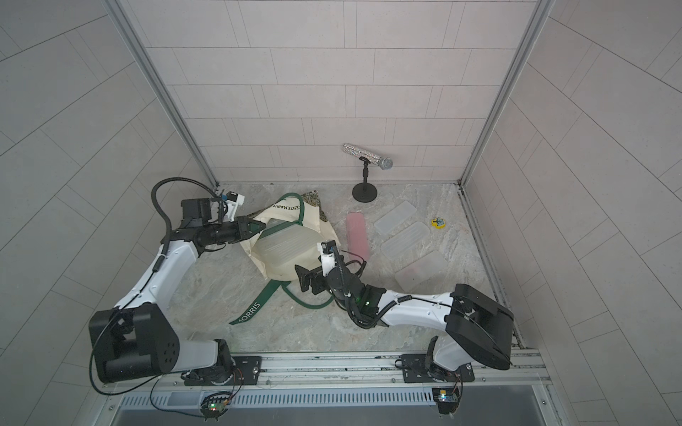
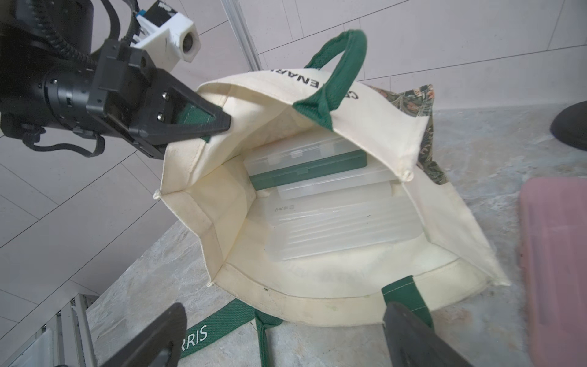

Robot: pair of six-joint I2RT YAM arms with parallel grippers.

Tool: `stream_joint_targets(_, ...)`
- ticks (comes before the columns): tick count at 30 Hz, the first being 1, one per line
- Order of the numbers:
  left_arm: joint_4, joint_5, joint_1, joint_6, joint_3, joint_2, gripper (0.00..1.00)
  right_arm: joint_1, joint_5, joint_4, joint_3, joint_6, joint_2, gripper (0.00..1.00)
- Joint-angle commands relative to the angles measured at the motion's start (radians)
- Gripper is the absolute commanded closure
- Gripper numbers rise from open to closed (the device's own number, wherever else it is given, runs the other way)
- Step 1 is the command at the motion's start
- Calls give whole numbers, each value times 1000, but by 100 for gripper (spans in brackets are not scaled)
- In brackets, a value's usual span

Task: Take out the pencil case from the canvas bag
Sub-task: Place the pencil case at the center of the board.

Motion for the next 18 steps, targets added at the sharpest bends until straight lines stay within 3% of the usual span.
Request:
stream_joint_targets(1, 32, 39, 6, 0, 17, -19, 100, 20, 3, 130, -2, 33, 41, 1)
stream_joint_targets(18, 51, 61, 12, -1, 3, -36, 100, 53, 10, 326, 53, 199, 332, 1)
